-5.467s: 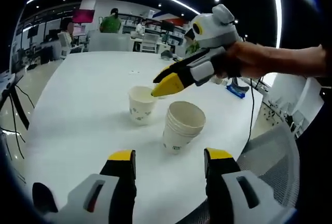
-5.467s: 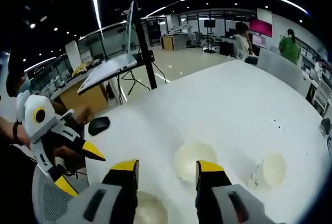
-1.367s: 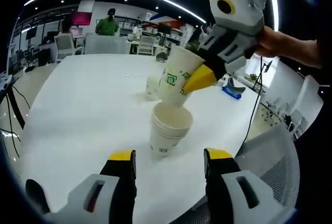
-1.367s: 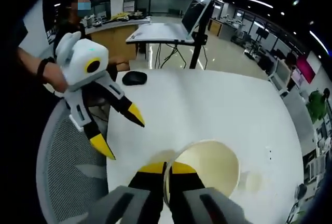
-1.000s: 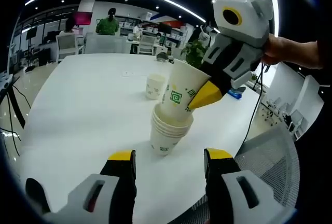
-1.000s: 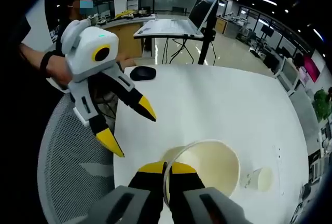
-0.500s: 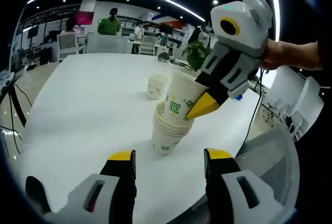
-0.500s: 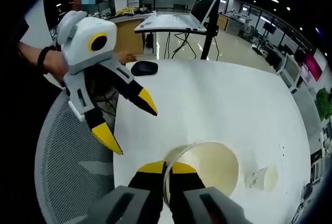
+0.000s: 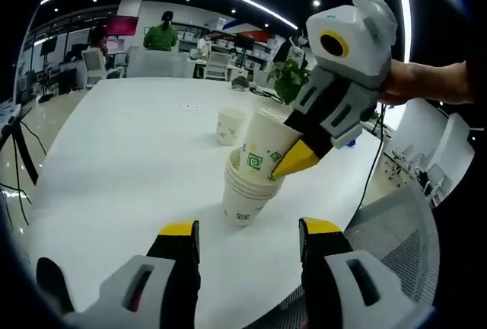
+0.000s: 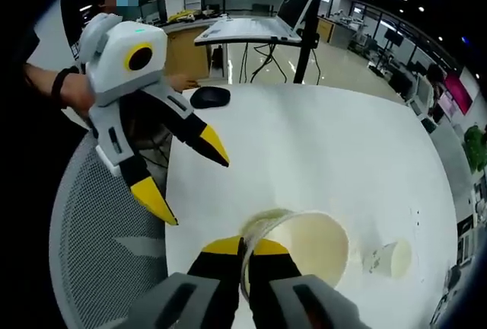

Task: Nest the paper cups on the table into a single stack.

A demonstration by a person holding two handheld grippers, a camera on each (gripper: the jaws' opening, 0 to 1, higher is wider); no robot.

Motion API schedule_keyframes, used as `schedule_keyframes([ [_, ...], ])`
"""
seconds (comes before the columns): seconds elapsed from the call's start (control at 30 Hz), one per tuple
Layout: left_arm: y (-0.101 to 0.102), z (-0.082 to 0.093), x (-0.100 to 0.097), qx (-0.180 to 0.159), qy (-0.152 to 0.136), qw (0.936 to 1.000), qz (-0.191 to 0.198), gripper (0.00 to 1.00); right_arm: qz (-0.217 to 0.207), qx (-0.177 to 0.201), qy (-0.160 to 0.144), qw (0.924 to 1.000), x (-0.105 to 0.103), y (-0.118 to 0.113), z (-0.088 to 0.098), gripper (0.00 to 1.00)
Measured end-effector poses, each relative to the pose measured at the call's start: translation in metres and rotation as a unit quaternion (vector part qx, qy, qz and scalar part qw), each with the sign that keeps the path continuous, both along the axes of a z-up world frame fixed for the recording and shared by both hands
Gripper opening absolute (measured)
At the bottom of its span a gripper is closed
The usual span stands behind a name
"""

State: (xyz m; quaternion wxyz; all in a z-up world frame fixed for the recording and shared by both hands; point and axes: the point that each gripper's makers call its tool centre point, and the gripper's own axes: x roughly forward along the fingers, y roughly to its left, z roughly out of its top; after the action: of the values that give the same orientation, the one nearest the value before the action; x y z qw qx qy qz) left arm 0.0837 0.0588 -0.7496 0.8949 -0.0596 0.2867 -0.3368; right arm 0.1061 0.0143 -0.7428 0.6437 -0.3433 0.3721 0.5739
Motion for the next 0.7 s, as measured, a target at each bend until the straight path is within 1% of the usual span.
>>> schedule_keyframes([
  [0.47,-0.0006,-0.0031,-0.0005,0.003,0.003,1.0,-0.004,0.51,0.0,0.003,0.003,1.0,-0.0005,0.001,-0.0014,0.0],
  [0.53,-0.0007,-0.0046,-0.0006,0.004,0.004,1.0,-0.005,0.51,0.0,0.003,0.003,1.0,-0.0006,0.0002,-0.0017,0.01],
  [0.7,-0.0008,-0.0057,-0.0003,0.005,0.006,0.9999,-0.007,0.51,-0.001,0.022,-0.009,0.9997,0.0023,-0.0036,0.0077,0.03],
])
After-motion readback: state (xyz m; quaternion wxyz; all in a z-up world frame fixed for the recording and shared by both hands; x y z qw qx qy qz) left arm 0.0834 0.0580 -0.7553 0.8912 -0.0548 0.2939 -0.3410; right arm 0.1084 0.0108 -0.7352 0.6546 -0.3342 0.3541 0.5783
